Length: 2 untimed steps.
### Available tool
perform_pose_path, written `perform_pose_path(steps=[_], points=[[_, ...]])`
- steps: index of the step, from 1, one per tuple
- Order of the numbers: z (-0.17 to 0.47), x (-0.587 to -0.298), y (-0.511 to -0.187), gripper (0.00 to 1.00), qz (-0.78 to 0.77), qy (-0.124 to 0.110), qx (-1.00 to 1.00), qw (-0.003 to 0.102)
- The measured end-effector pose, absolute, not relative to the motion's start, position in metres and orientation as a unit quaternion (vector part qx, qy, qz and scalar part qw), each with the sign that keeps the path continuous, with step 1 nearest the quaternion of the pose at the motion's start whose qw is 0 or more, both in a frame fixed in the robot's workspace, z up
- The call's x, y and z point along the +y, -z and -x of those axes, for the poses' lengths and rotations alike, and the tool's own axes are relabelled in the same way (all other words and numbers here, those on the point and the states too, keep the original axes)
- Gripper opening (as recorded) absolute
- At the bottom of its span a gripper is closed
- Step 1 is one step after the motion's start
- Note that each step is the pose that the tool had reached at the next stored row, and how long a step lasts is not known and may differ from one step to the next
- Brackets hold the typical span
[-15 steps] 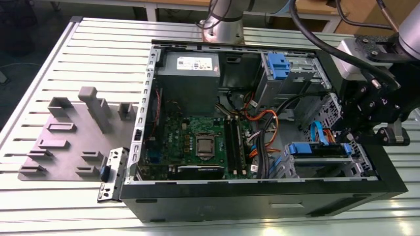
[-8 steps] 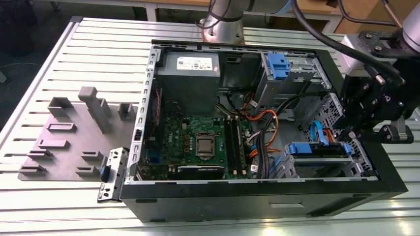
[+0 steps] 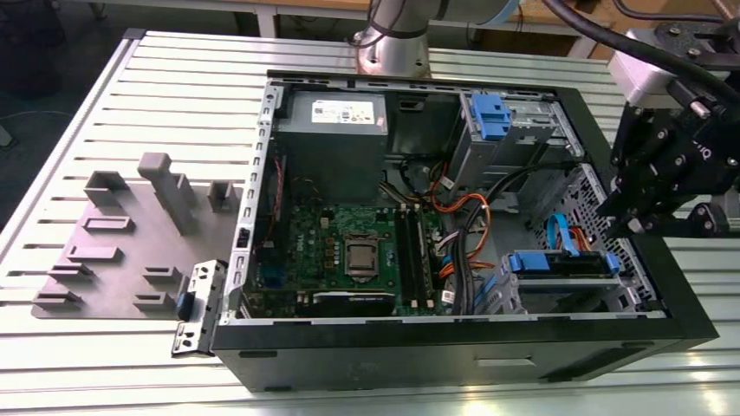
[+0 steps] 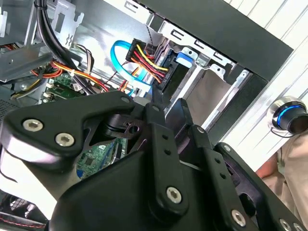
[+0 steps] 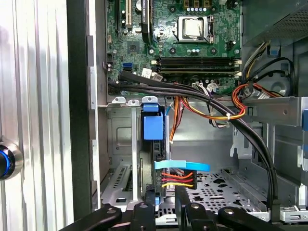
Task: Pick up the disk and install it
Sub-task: 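Insert the second disk wire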
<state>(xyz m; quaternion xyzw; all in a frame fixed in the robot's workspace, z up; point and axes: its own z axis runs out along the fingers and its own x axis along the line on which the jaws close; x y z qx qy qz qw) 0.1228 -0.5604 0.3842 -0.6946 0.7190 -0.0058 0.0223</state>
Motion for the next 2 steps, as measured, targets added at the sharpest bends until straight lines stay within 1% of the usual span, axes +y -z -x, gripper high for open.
perform_pose_path(steps=[2], points=[[-0.1228,-0.5604,-0.3843,0.3,0.695,0.006,0.719,0.022]])
